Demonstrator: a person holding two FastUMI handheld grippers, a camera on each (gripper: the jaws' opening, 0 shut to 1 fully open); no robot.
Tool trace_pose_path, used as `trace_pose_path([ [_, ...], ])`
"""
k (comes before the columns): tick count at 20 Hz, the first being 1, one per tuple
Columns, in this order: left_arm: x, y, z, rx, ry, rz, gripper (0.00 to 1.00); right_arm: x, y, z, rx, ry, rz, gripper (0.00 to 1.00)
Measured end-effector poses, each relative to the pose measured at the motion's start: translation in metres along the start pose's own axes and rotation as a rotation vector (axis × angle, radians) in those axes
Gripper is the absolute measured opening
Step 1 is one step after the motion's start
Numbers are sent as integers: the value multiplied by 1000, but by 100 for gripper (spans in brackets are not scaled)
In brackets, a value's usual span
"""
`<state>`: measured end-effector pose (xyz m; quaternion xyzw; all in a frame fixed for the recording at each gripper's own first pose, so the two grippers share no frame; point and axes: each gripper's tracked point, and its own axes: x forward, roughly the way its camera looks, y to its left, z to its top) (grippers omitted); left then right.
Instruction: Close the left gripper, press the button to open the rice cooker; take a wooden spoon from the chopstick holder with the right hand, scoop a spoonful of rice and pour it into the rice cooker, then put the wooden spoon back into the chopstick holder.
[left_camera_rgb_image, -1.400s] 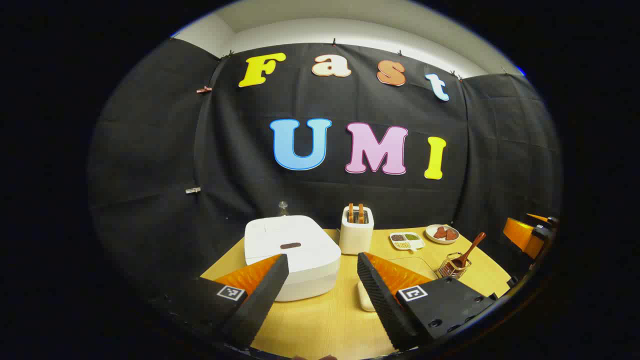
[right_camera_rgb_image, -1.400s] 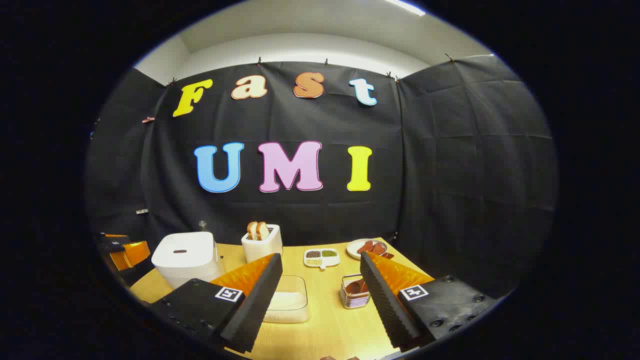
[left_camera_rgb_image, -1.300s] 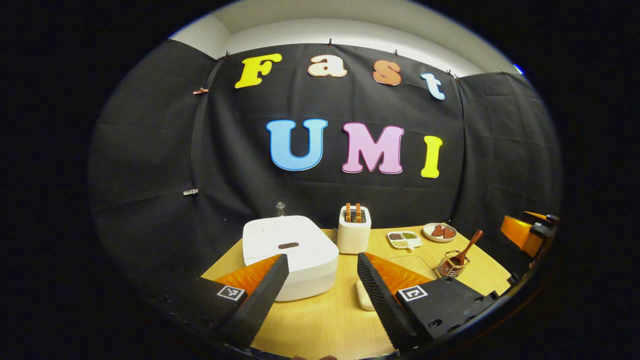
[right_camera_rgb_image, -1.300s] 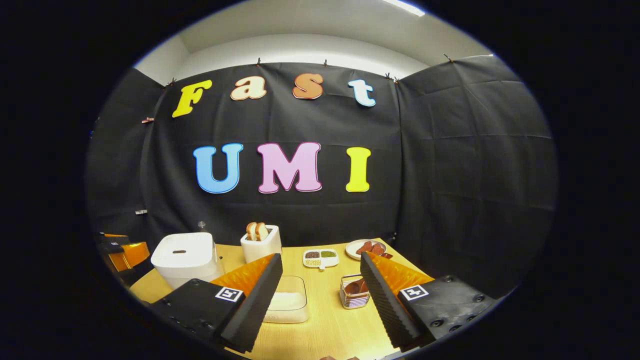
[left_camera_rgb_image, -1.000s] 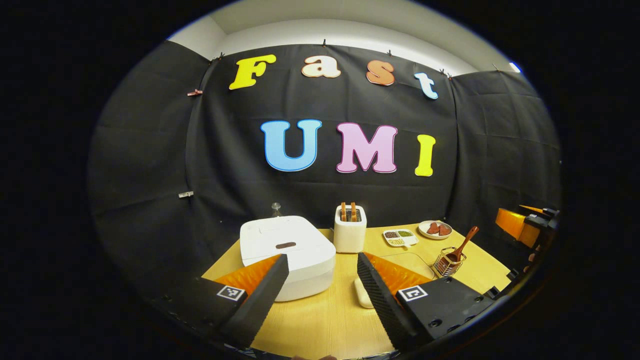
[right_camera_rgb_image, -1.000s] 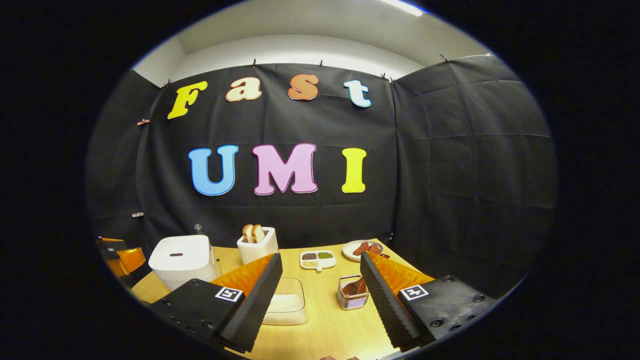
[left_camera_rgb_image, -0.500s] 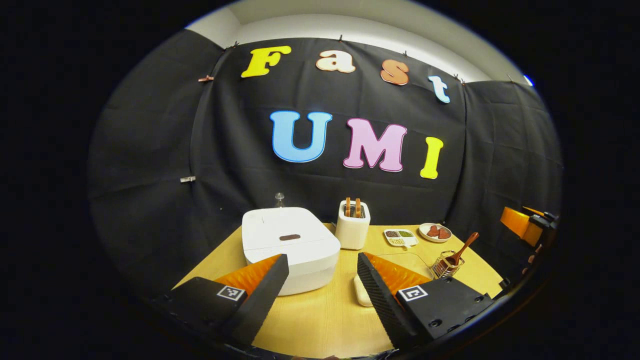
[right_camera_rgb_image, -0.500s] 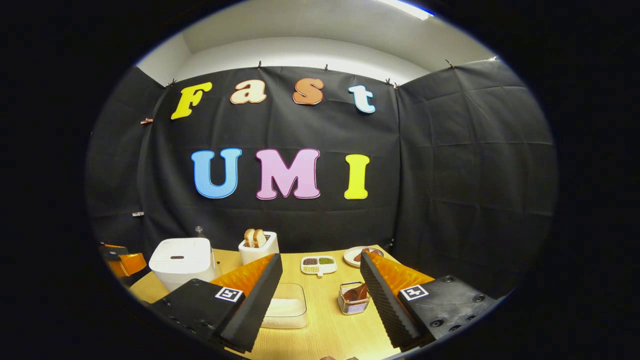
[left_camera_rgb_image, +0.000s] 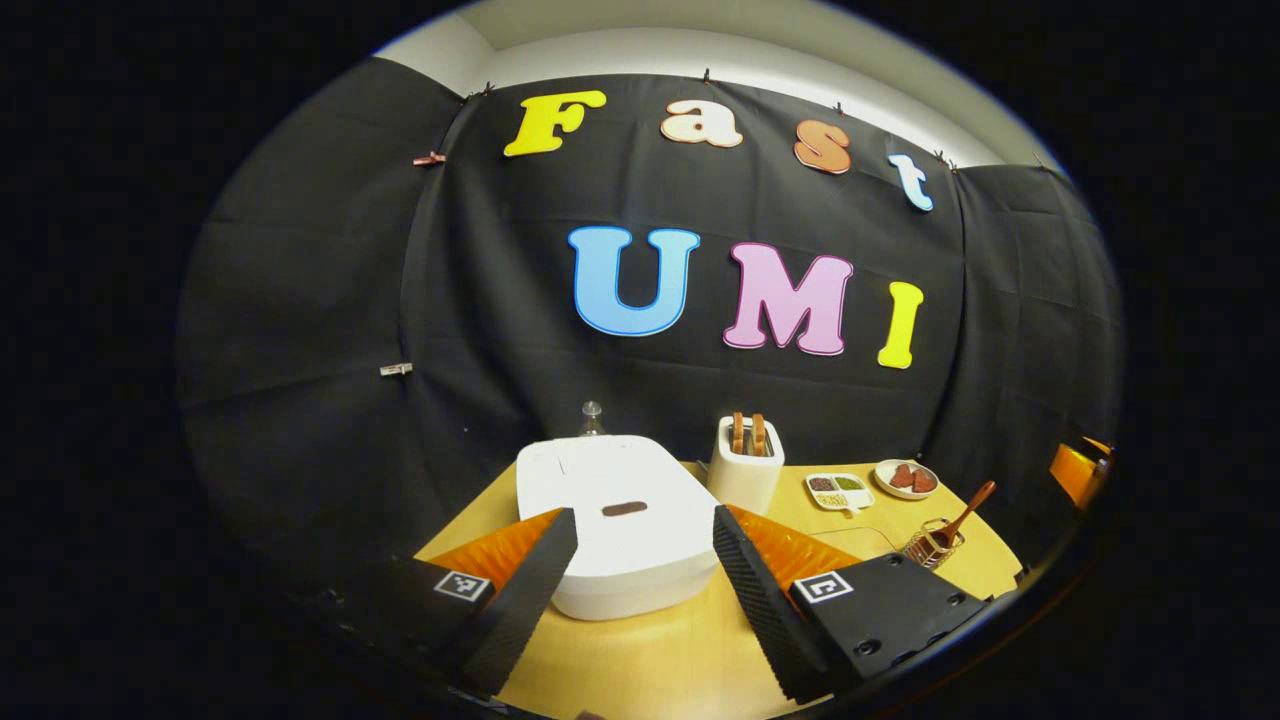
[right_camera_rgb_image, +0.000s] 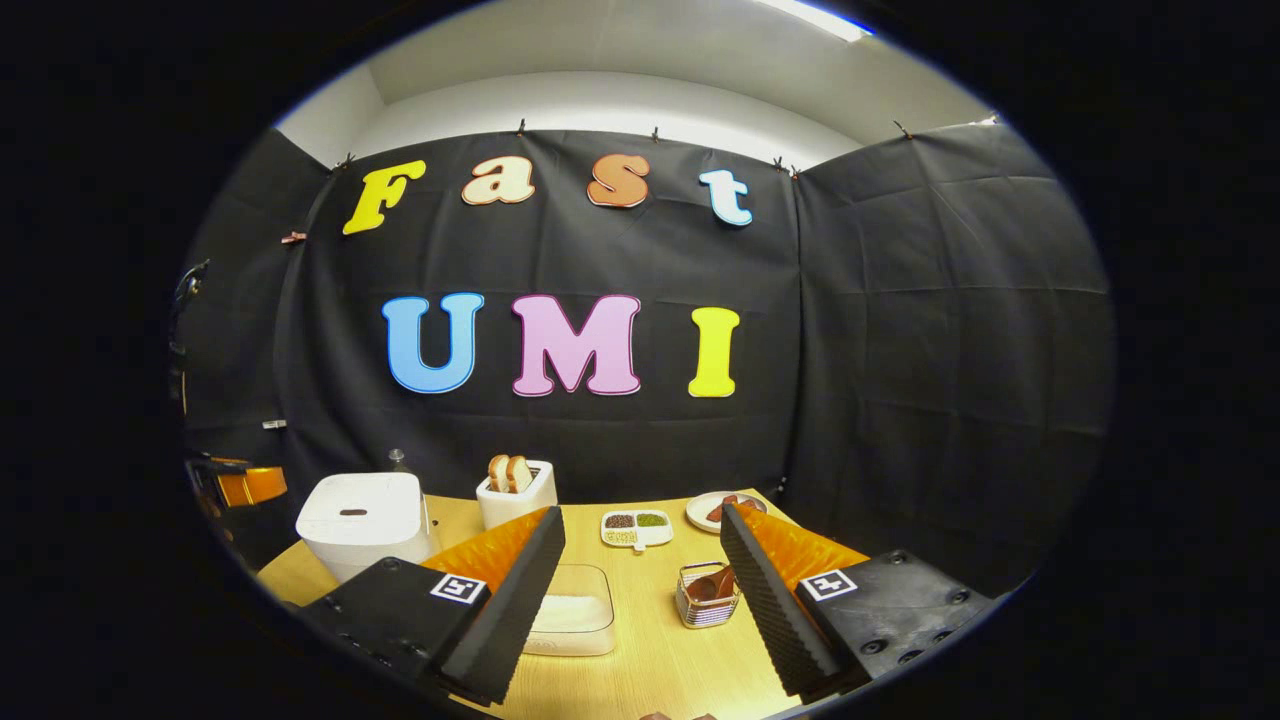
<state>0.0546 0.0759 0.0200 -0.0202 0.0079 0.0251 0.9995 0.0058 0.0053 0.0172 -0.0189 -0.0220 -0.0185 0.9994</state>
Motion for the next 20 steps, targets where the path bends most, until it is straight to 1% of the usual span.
trace_pose_path([
  [2, 17, 6, 8, 18, 1, -3, 92, -1, 0, 1, -14, -8, -5, 98],
  [4, 34, 12, 12, 32, 13, -9, 85, -2, -3, -1, -21, -3, -16, 98],
  [5, 42, 15, 13, 39, 22, -10, 78, -3, -5, -3, -18, 2, -24, 98],
  [6, 50, 18, 14, 42, 31, -11, 73, -4, -7, -5, -15, 9, -32, 98],
  [7, 59, 19, 15, 39, 41, -15, 65, -5, -9, -9, -15, 16, -38, 98],
  [8, 67, 20, 12, 33, 57, -21, 60, -7, -10, -10, -18, 22, -45, 98],
  [10, 84, 19, 6, 29, 95, -43, 43, -10, -17, -12, -26, 27, -64, 98],
  [12, 101, 22, 2, 32, 116, -48, 35, -13, -21, -14, -15, 37, -80, 98],
  [13, 108, 22, -2, 26, 132, -53, 26, -15, -22, -16, -10, 44, -85, 98],
  [14, 115, 23, -8, 21, 150, -57, 21, -17, -22, -18, -11, 50, -88, 98],
  [15, 121, 23, -12, 16, 166, -61, 13, -19, -23, -20, -18, 56, -92, 98],
  [16, 127, 23, -17, 10, 185, -70, 10, -21, -25, -21, -25, 60, -99, 96],
  [17, 135, 23, -22, 5, 201, -72, 8, -23, -27, -21, -28, 65, -106, 98],
  [18, 141, 25, -28, -4, 211, -70, 7, -23, -30, -22, -26, 71, -115, 98],
  [20, 152, 19, -39, -31, 238, -113, 7, -25, -35, -25, -18, 85, -131, 98],
])
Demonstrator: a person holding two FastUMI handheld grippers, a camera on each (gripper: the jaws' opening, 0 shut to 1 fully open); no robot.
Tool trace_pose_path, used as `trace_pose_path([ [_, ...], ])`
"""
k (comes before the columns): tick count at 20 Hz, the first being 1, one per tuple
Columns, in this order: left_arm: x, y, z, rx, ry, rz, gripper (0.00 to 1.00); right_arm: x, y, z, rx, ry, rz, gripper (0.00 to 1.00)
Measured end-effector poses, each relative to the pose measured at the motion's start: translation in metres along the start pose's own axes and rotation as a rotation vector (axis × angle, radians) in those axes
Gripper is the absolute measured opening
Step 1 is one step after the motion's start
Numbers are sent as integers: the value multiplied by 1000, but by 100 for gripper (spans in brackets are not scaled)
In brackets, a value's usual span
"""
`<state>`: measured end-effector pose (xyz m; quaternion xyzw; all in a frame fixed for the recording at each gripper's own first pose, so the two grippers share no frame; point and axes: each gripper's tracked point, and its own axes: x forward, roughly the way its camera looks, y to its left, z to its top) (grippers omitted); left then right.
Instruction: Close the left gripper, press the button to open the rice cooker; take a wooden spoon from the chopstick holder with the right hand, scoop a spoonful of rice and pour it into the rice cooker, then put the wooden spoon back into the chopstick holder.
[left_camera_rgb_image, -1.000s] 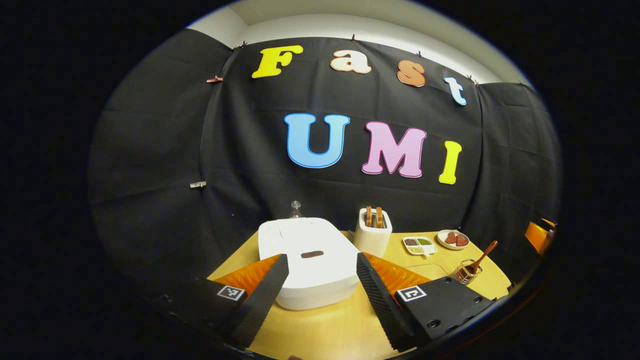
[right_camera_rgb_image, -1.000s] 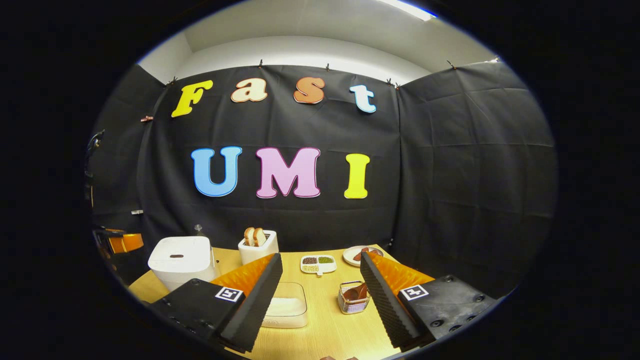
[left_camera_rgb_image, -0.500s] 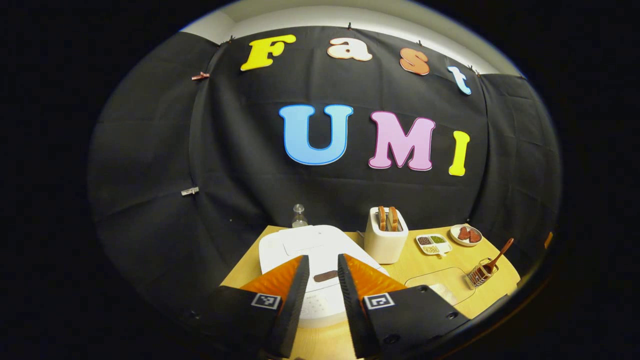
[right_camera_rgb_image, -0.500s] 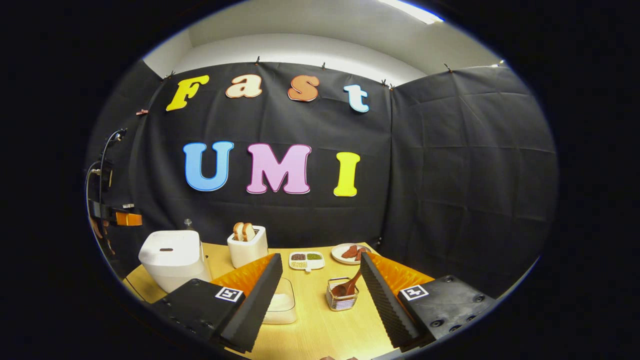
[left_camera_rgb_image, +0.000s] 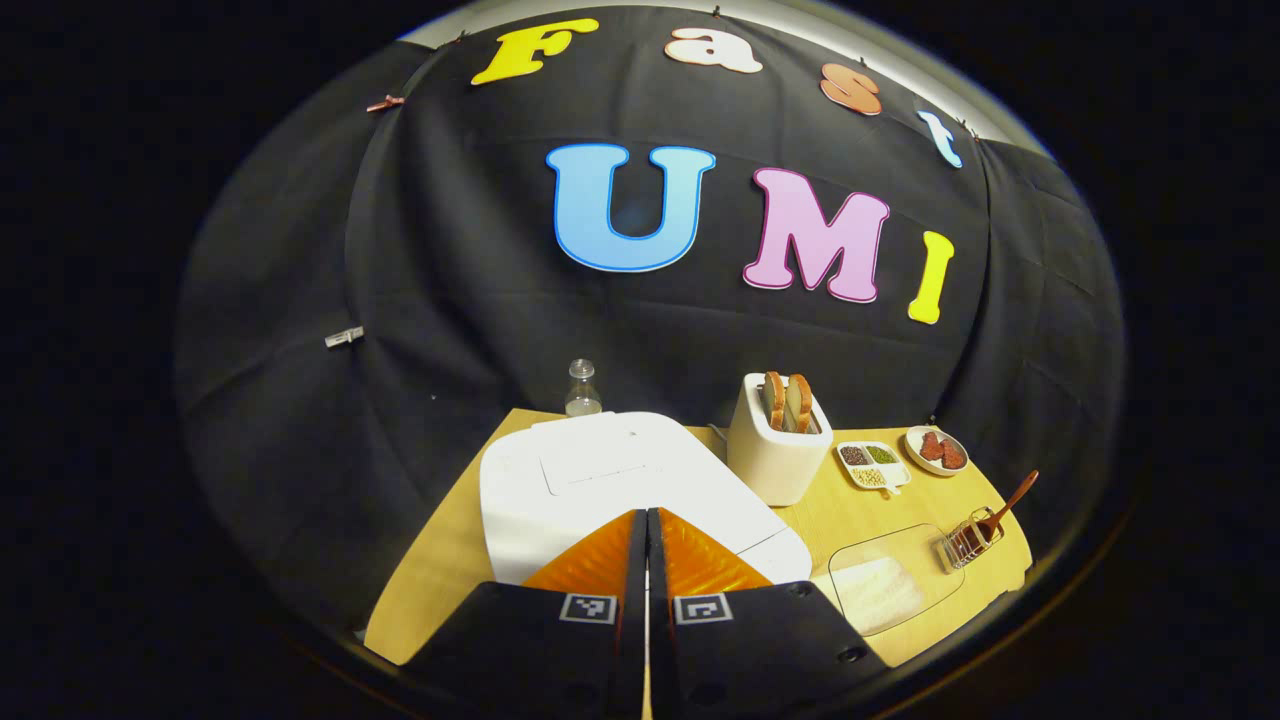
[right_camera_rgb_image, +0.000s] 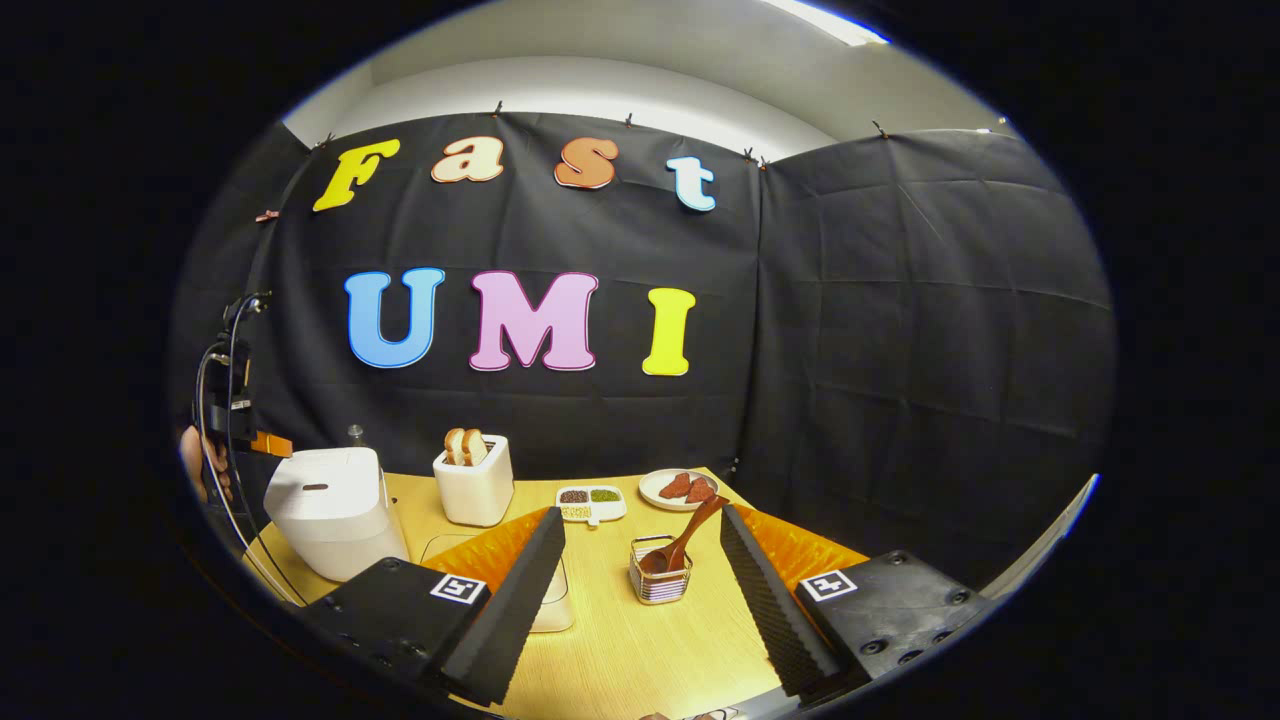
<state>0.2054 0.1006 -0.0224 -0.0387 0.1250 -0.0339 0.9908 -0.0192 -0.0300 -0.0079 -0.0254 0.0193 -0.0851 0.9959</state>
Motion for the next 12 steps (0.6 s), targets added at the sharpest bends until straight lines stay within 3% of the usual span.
trace_pose_path([
  [6, 45, -2, -32, -7, 106, -25, 7, 1, -7, -13, -5, 49, -16, 98],
  [7, 49, -2, -37, -14, 128, -22, 10, 2, -9, -13, -10, 52, -20, 98],
  [12, 53, -2, -41, -17, 140, -9, 7, 8, -18, -17, 2, 71, -36, 98],
])
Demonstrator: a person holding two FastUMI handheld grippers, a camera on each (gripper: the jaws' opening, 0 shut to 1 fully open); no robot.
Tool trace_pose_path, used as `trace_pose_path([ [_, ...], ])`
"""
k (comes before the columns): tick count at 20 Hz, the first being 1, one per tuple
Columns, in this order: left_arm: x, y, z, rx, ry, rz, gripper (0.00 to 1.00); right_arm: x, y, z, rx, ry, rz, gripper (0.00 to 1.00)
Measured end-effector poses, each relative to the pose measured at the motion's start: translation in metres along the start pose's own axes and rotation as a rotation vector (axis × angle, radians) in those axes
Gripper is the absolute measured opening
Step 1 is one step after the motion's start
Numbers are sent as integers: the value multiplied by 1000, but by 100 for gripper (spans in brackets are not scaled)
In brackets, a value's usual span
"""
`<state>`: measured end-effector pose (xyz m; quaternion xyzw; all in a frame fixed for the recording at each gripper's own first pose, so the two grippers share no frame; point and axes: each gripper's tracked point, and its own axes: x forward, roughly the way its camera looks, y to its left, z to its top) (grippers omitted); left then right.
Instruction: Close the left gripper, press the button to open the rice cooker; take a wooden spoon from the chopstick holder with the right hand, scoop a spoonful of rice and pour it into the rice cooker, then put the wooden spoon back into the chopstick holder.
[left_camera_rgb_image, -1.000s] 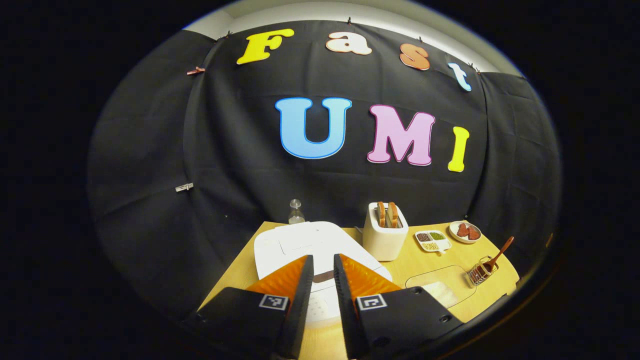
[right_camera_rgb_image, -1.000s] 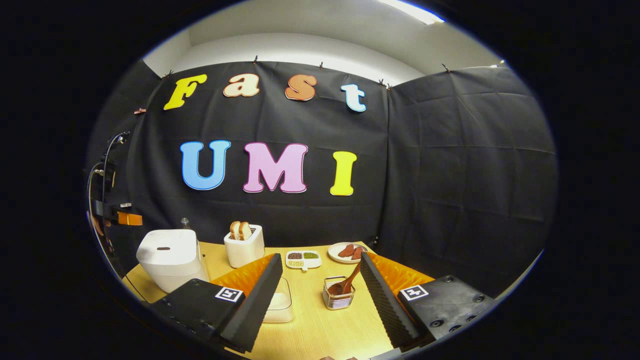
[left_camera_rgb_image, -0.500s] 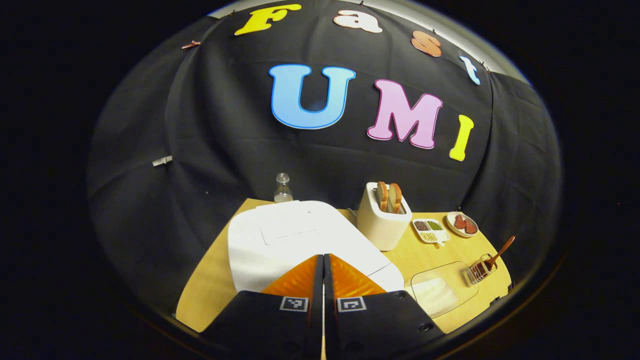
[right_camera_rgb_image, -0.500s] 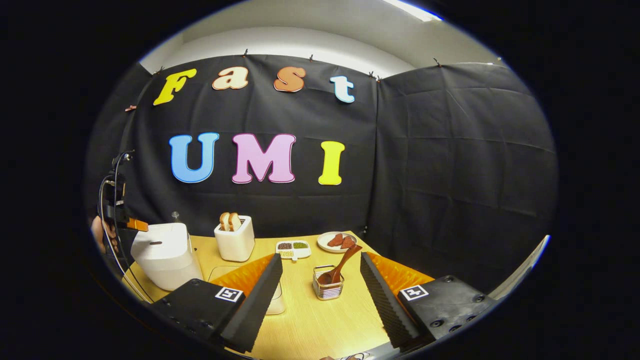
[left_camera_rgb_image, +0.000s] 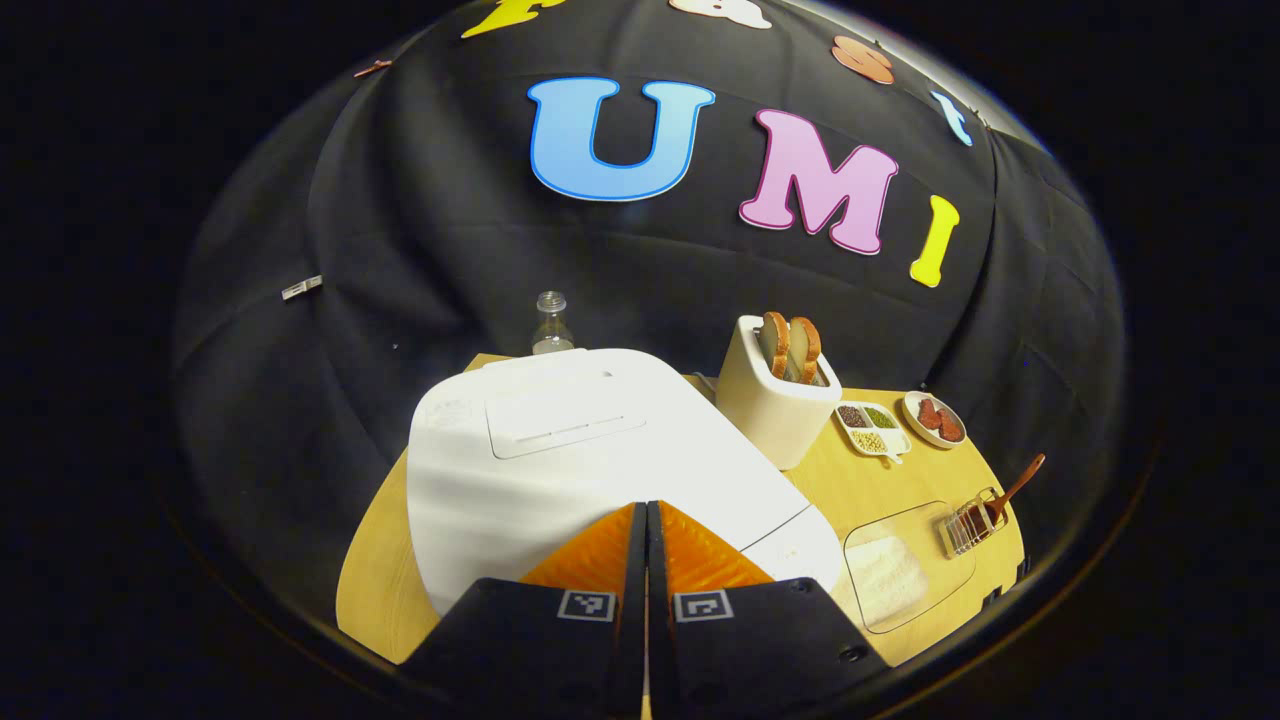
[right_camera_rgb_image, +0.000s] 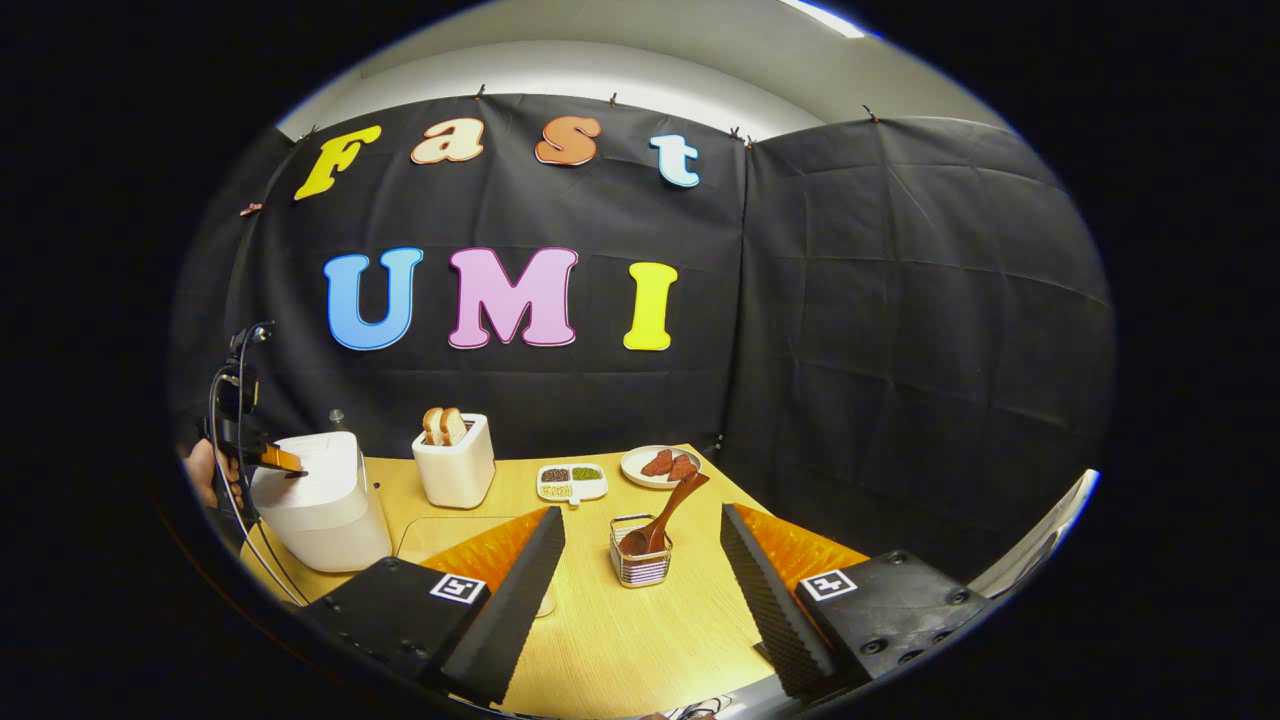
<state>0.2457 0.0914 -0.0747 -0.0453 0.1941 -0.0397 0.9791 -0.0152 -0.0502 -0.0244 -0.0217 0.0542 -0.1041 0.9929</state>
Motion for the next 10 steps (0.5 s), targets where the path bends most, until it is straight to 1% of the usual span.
trace_pose_path([
  [2, 0, 0, -2, 1, 6, 17, 8, 4, -1, -3, 1, 10, 3, 98],
  [6, 2, -2, -9, 20, 28, 59, 8, 14, -3, -2, -5, 31, 34, 98],
  [10, -1, 0, -2, 0, 2, 90, 8, 34, -14, 7, -3, 21, 53, 98],
])
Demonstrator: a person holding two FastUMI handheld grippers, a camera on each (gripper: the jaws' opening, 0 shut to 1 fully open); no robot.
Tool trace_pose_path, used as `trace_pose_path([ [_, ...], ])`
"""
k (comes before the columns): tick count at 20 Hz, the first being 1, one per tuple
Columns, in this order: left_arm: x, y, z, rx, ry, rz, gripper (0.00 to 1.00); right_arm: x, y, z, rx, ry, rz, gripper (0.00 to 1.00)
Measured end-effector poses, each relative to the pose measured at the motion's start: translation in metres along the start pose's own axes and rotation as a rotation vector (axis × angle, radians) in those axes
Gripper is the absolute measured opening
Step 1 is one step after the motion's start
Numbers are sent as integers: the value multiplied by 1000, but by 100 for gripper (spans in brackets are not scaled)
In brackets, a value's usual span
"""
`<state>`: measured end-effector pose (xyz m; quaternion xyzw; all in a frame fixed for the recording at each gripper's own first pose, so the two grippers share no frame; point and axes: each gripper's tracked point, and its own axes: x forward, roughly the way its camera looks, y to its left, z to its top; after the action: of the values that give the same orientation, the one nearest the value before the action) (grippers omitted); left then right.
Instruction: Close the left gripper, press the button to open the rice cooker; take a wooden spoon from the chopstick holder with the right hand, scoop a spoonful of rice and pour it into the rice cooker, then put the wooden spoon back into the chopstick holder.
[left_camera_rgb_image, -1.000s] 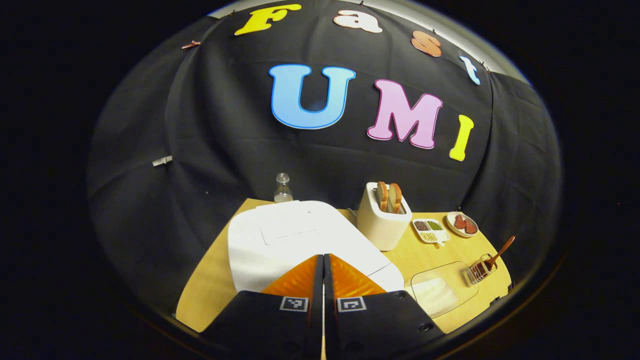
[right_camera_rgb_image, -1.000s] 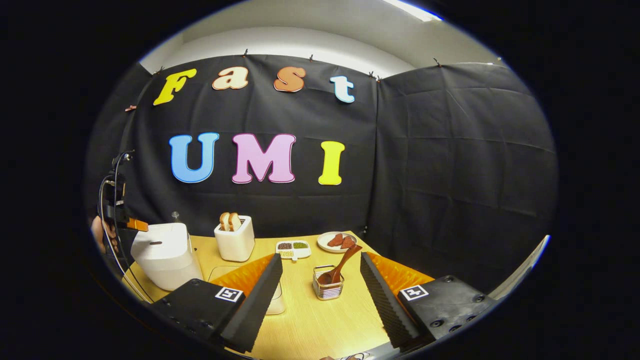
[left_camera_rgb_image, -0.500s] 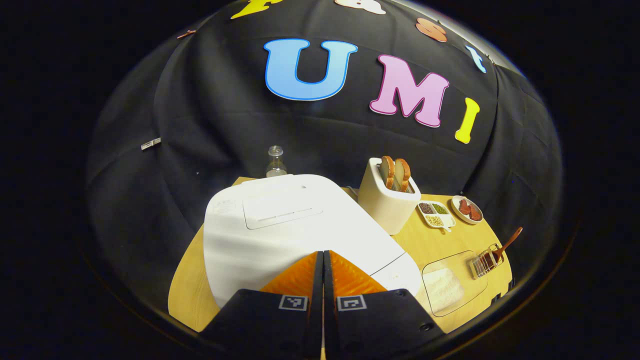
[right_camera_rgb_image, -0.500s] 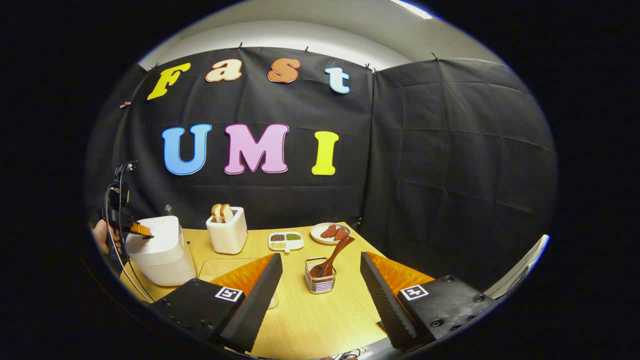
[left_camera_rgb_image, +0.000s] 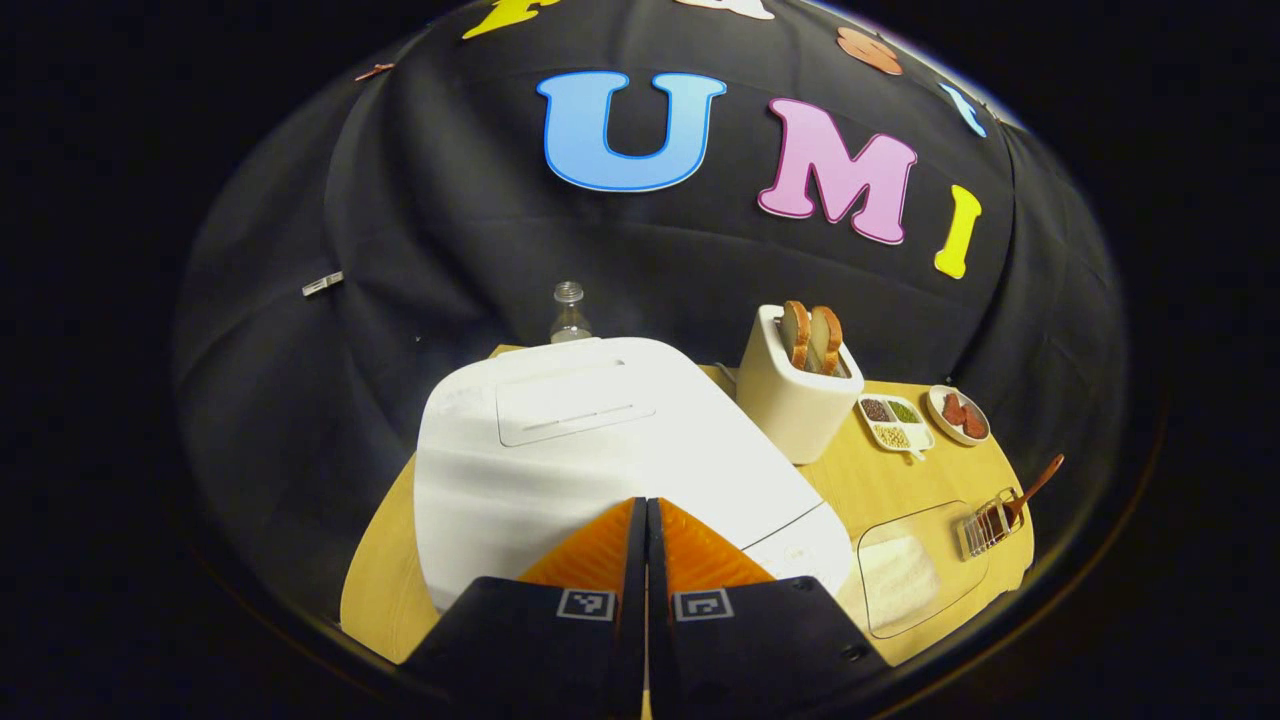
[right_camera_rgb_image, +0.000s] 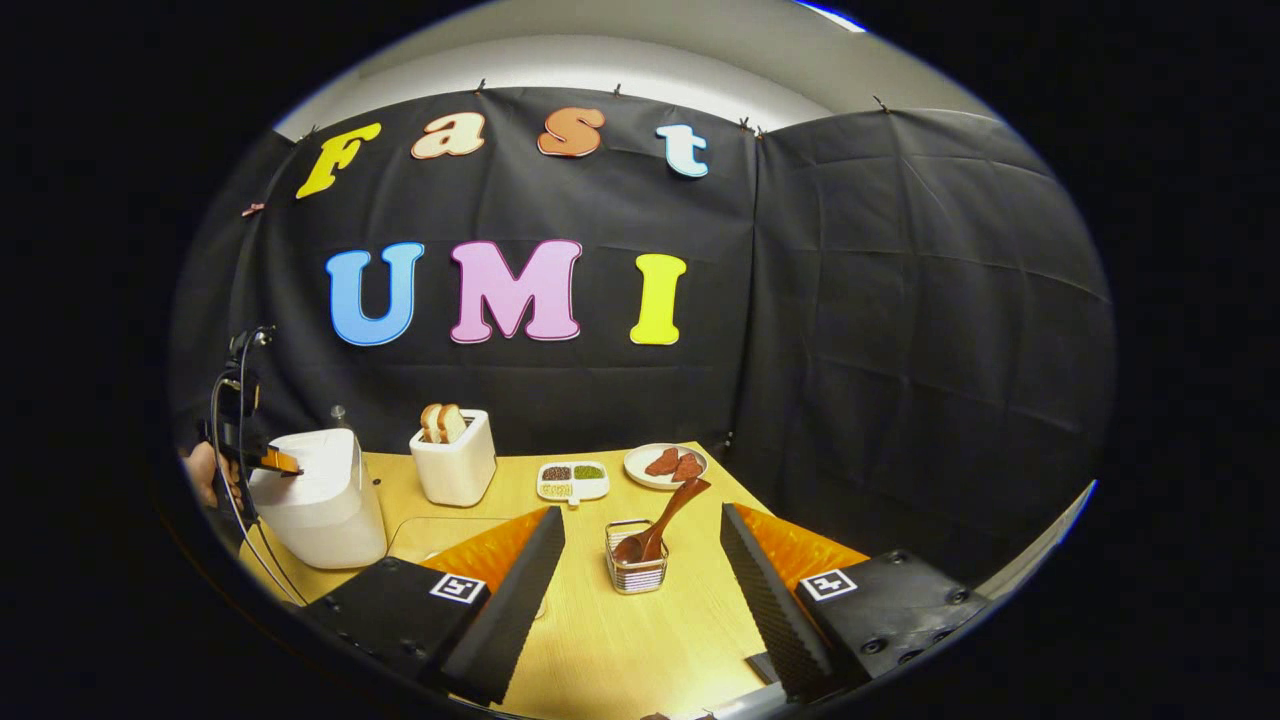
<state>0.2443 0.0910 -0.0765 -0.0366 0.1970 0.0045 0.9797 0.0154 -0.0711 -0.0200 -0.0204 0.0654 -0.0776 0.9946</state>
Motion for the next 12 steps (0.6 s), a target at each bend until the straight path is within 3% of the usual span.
trace_pose_path([
  [6, -56, -3, 77, 77, -279, 124, 8, 44, -8, 10, 35, -11, 37, 98],
  [12, -134, -43, 103, 76, -445, 96, 12, 87, -31, 6, 45, -8, 44, 98],
])
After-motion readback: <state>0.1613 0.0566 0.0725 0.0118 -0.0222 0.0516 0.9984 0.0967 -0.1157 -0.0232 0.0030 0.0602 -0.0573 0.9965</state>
